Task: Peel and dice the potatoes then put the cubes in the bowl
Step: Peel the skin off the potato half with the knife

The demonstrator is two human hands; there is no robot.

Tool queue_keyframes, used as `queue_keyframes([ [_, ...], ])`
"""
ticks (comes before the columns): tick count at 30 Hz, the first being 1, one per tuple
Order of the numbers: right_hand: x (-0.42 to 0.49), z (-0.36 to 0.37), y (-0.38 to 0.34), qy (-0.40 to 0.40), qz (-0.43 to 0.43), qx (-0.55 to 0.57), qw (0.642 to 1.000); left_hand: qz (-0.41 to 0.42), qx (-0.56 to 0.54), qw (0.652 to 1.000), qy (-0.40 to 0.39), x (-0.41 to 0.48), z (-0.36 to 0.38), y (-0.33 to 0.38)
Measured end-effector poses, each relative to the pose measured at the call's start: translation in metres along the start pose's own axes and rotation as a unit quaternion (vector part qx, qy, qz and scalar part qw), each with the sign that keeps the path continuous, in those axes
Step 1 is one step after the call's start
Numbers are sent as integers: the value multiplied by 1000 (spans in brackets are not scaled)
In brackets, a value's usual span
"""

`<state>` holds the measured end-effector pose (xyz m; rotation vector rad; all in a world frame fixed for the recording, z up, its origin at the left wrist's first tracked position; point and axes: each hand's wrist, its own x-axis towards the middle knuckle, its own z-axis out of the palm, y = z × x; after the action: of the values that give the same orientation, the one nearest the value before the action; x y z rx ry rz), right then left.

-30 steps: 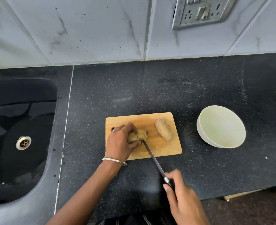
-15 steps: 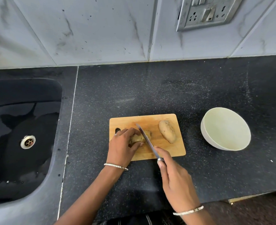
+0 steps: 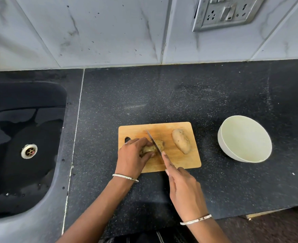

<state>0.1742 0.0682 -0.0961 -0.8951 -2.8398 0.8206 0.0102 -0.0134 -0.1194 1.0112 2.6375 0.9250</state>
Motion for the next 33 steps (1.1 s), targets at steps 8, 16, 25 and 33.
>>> queue_keyframes([
  [8, 11, 8, 1, -34, 12, 4, 999, 3, 17, 1000, 6, -1, 1, 4],
  [16, -1, 13, 5, -24, 19, -20, 999, 6, 1, 1000, 18, 1, 4, -2],
  [25, 7, 21, -6, 2, 33, -37, 999, 7, -2, 1000, 24, -1, 7, -1],
  [33, 2, 24, -2, -24, 46, -17, 999, 1, -9, 1000, 24, -1, 8, -2],
])
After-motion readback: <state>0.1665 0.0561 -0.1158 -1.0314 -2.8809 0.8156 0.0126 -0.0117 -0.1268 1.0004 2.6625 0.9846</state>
